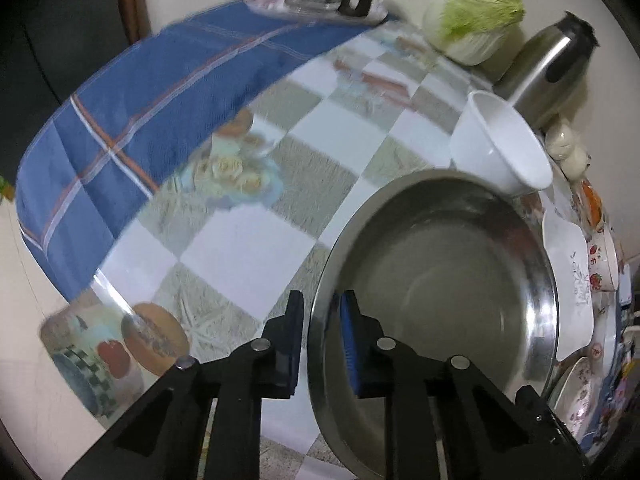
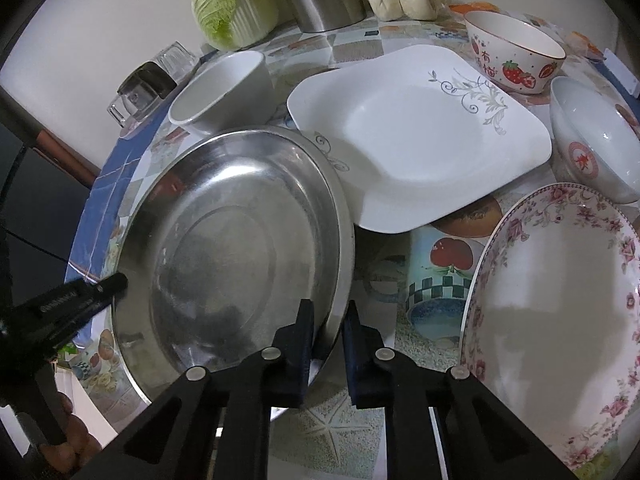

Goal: Organize plates and bowls

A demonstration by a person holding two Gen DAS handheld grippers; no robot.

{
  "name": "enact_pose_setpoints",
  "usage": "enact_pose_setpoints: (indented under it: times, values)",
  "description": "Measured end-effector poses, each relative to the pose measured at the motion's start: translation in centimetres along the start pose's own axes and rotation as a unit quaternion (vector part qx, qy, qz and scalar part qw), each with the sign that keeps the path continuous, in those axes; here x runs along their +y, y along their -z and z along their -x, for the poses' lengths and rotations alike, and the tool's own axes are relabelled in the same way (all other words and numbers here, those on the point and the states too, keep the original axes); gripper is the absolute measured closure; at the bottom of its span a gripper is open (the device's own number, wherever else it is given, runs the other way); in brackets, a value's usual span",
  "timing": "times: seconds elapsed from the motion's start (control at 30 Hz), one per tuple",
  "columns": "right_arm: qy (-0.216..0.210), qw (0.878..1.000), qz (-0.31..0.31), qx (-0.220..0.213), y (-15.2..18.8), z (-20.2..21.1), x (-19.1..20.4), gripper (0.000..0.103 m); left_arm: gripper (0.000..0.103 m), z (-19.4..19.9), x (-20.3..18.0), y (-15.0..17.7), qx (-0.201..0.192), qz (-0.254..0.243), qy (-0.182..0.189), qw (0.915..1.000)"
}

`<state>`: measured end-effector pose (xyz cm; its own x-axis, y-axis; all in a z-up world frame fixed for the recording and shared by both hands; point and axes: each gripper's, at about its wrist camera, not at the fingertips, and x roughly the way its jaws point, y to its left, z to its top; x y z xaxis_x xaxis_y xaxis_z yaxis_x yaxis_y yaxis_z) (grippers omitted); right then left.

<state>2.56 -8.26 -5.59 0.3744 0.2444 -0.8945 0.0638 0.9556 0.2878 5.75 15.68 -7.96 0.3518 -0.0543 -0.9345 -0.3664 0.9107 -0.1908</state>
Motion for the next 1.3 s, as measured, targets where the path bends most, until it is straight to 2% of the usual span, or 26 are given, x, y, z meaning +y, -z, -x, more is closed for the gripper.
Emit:
enact_pose_setpoints:
  times: [0.1,0.23,0.83,1.3]
  values:
    - [-0.002,1.000,0.000,0.002,-0.1,-0.2,0.0,0.088,0.084,-0.6,0.6,0.1,0.013,0.018,0.021,0.9995]
    - [-0.005,1.000,0.002,0.005,-0.1,-0.4,0.1,0.088,0.085,-0.9,0.4,0.3,0.019,0.015,0.020,0.9995]
    - [-0.013,0.998,0.046,-0.048,0.0,3.2,1.5,0.084,0.086,4.3,-0.3,0.3,-0.059,0.001,0.030,0.9978]
    - [-0.033,0.995,0.044,-0.078,0.1,6.3,0.0,0.083,0.086,6.9,-2.5,1.5,-0.091,-0.013,0.029,0.9953]
